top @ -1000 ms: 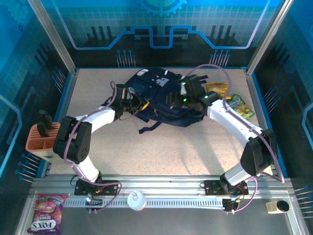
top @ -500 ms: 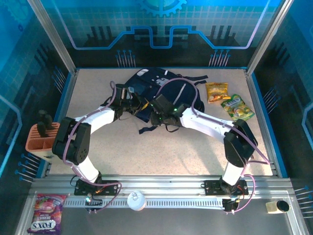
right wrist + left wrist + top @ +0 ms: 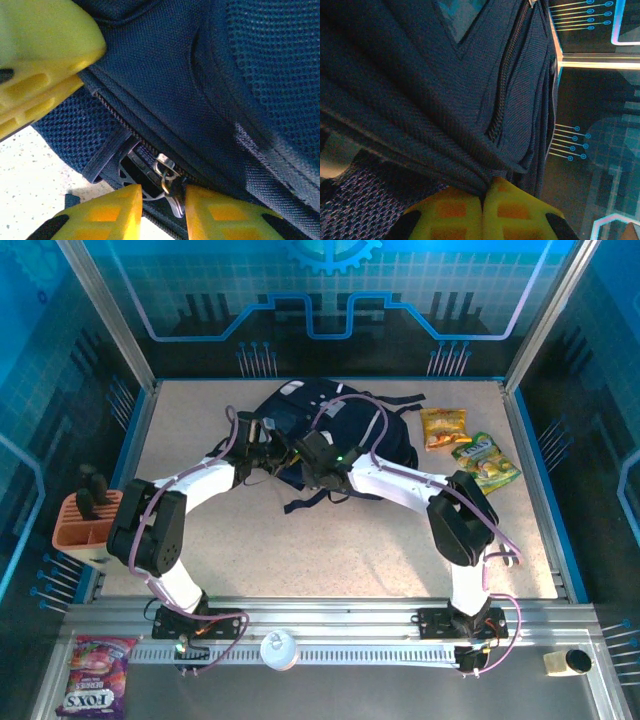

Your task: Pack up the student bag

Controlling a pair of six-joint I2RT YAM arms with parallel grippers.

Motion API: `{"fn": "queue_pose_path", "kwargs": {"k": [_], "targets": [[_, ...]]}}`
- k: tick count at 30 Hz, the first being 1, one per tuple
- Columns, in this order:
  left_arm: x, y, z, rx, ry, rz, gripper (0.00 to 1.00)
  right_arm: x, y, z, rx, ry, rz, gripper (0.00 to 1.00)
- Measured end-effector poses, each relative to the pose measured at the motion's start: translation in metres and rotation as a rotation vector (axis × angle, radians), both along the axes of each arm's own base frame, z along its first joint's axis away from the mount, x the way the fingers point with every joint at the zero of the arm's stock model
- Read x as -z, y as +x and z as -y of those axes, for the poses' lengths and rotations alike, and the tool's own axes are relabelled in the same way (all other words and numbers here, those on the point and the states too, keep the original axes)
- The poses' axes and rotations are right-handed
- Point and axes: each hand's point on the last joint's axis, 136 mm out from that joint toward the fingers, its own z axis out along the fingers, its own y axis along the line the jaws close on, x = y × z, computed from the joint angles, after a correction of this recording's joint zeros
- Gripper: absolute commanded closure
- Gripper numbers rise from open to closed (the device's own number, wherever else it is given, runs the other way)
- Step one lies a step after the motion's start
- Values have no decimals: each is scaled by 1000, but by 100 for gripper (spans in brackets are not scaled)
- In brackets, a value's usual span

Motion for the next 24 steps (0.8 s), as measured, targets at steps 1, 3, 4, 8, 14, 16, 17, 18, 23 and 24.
{"fn": "queue_pose_path", "kwargs": {"k": [1, 3, 4, 8, 14, 16, 17, 18, 23, 24], "targets": [[0, 0, 0, -1, 1, 1, 100, 0, 0, 0, 1, -4, 1, 73], [0, 0, 0, -2, 2, 2, 100, 0, 2, 2, 3, -16, 5, 76], [0, 1, 0, -3, 3, 2, 100, 1, 2, 2, 3, -22, 6, 77], [1, 1, -1, -7, 6, 1, 100, 3, 3, 4, 7, -41, 9, 84], [1, 1, -1, -11, 12, 1, 100, 3, 4, 8, 4, -65, 18, 91], [1, 2, -2, -15, 14, 2, 100, 3, 4, 9, -1, -74, 21, 91], [2, 2, -2, -17, 14, 2, 100, 4, 4, 9, -3, -75, 24, 91], [2, 2, -3, -19, 14, 2, 100, 5, 4, 10, -6, -77, 25, 91], [2, 3, -6, -20, 10, -3, 100, 7, -7, 25, -8, -77, 41, 91], [2, 3, -6, -19, 7, -4, 100, 7, -10, 32, -2, -81, 41, 91]]}}
